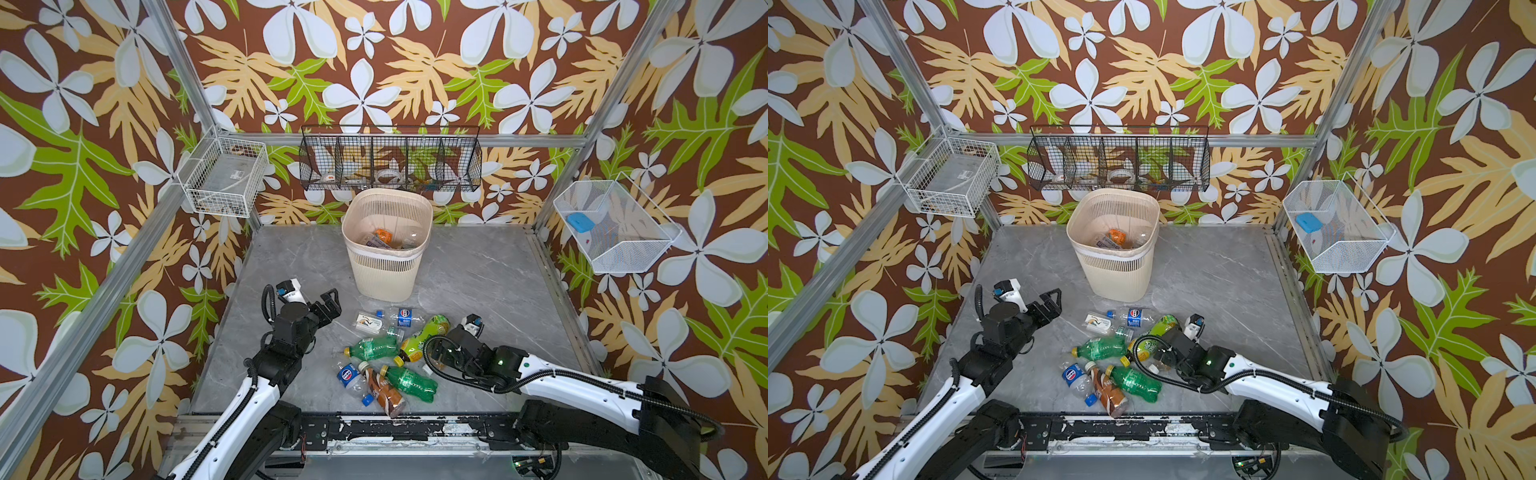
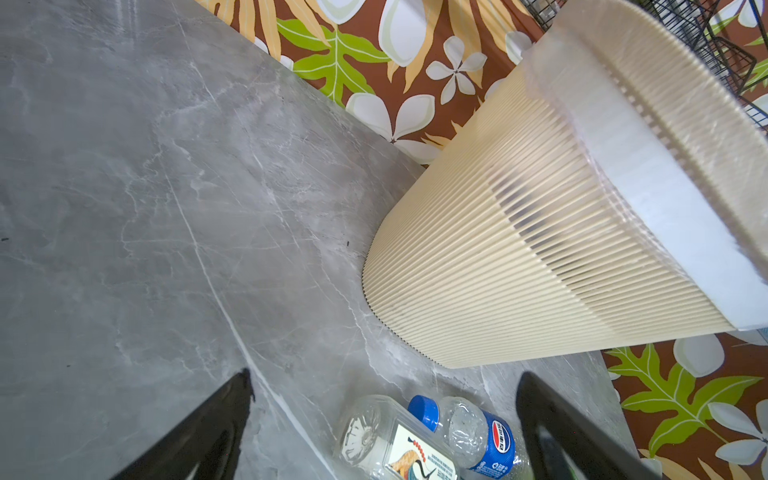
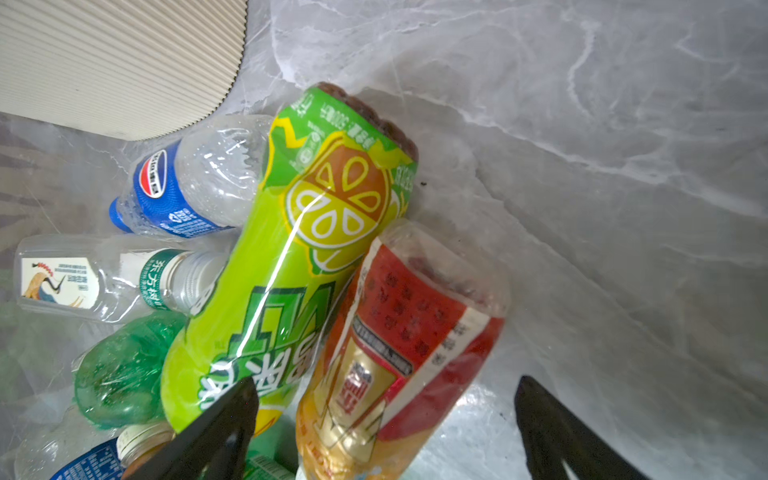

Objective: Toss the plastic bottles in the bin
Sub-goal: 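Close the right gripper on the red-labelled bottle, then lift the red-labelled bottle over the bin with the right gripper and release it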

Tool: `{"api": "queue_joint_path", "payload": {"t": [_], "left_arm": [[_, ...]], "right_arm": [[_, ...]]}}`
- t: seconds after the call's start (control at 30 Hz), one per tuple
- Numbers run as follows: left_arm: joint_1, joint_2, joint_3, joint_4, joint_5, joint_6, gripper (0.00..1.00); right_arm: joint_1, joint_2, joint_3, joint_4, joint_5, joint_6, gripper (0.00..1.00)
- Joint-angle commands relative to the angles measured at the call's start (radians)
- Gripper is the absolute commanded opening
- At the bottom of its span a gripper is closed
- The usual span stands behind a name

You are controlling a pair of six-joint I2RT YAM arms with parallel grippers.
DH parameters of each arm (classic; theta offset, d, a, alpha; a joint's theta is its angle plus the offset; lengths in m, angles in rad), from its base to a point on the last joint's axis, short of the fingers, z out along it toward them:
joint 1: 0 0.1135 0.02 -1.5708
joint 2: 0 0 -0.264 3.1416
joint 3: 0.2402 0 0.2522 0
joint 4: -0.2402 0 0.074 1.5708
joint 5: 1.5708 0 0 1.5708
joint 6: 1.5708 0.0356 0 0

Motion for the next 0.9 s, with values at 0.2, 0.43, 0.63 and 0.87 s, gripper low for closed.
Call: {"api": "queue_joint_path", "payload": {"t": [0.2,0.43,0.63,0.87], "left_arm": [[0.002,-0.001,-0.002,-0.008,-0.018,0.001,1.0],[0.002,0.001,-0.004,-0.01,-0.022,-0.001,1.0],[0.002,0.013,-0.005,-0.008,-0.018,-0.009,1.0],[0.001,0.022,-0.014,0.001,-0.015,-0.026,1.0]], "right_arm": [[0.001,0.099,-0.008,0.082,0.034,0.047,0.85],[0.0,0.129,-0.025,0.09,0.057,0.084,0.74],[0.0,0.092,-0.055,0.092,0.111,0.116,0.63],[-0.031,0.005,-0.072,0.077,0.171,0.093,0.53]]}}
